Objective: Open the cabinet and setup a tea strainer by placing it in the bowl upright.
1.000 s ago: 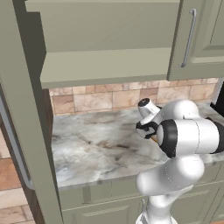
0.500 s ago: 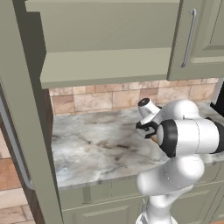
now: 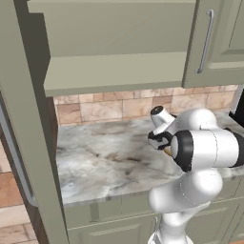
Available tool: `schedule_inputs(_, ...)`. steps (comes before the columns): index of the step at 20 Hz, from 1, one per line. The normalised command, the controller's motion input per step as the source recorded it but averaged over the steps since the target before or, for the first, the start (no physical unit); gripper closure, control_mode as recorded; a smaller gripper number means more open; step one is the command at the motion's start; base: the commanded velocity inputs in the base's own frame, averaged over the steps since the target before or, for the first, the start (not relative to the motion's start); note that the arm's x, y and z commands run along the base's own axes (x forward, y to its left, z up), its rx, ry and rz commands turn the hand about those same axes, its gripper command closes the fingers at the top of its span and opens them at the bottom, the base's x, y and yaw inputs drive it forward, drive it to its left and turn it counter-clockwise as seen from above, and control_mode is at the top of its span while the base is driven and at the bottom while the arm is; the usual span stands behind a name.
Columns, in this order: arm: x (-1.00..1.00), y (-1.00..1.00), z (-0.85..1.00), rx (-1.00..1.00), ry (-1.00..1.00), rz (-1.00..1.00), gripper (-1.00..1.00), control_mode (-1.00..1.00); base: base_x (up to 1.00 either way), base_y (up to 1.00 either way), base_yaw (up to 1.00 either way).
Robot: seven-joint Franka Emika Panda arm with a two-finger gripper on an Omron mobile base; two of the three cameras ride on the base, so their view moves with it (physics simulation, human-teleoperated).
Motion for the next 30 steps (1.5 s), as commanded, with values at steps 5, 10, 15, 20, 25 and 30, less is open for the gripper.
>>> schedule_inputs(5,-0.02,0.0,0.03,0.03,0.0,0.0,-1.0,-1.0,0.0,0.0,0.0)
schedule_inputs(10,-0.17,0.0,0.19,0.05,0.0,0.0,-1.0,-1.0,0.0,0.0,0.0)
schedule_inputs(15,-0.31,0.0,0.18,0.05,-0.02,0.0,-1.0,-1.0,0.0,0.0,0.0)
schedule_inputs(20,-0.52,0.0,0.18,0.04,-0.07,0.0,-1.0,-1.0,0.0,0.0,0.0)
schedule_inputs(25,-0.65,0.0,0.23,0.02,-0.09,0.0,-1.0,-1.0,0.0,0.0,0.0)
schedule_inputs(30,-0.64,0.08,0.35,0.0,-0.05,0.06,-1.0,-1.0,0.0,0.0,0.0)
